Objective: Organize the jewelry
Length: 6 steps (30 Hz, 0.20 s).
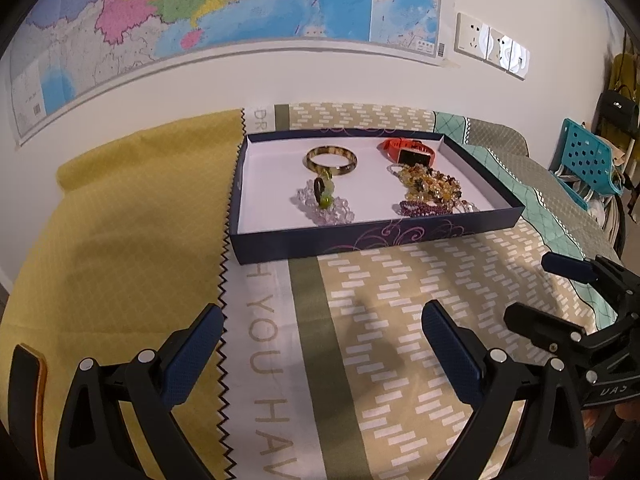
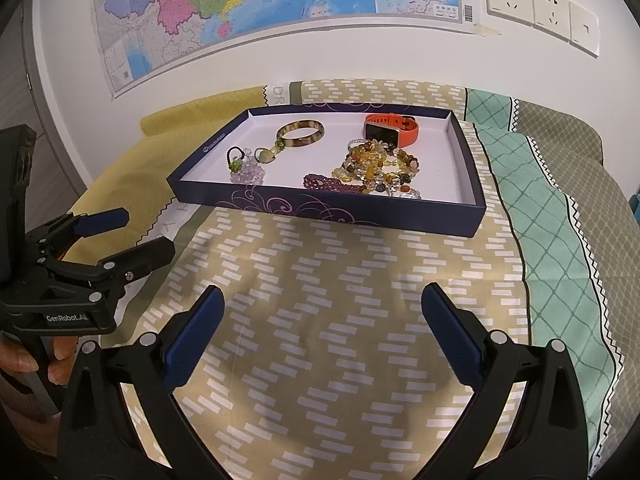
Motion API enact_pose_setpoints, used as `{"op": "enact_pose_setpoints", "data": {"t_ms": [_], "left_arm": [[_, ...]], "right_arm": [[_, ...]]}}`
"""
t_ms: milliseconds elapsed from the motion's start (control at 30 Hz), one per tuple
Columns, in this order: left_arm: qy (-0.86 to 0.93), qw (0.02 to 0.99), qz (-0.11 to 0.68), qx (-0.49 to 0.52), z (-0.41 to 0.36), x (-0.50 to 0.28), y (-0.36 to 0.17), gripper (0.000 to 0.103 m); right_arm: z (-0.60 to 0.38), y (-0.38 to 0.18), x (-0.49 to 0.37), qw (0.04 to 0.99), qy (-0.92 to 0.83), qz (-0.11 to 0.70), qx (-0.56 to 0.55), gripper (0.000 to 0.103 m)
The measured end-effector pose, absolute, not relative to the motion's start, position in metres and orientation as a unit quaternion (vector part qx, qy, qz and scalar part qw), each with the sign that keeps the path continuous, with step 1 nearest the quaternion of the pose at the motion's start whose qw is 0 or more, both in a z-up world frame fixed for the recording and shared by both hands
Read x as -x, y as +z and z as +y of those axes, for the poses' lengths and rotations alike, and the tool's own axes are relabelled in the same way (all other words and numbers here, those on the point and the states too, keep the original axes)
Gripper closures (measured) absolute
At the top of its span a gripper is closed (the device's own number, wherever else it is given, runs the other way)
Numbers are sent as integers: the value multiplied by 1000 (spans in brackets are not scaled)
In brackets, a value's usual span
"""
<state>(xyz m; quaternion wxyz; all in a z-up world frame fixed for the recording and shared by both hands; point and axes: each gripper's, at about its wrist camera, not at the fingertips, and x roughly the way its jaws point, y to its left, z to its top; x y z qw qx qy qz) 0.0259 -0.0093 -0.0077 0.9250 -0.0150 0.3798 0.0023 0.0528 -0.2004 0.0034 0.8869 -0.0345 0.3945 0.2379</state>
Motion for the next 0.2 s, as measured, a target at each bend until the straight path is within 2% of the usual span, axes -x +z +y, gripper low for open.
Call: {"op": "enact_pose_setpoints", "data": {"t_ms": [200], "left_arm": [[9, 919, 392, 28, 5, -30, -12, 7]], "right_arm": [[-248, 2, -76, 893, 181, 409, 58, 6]]}}
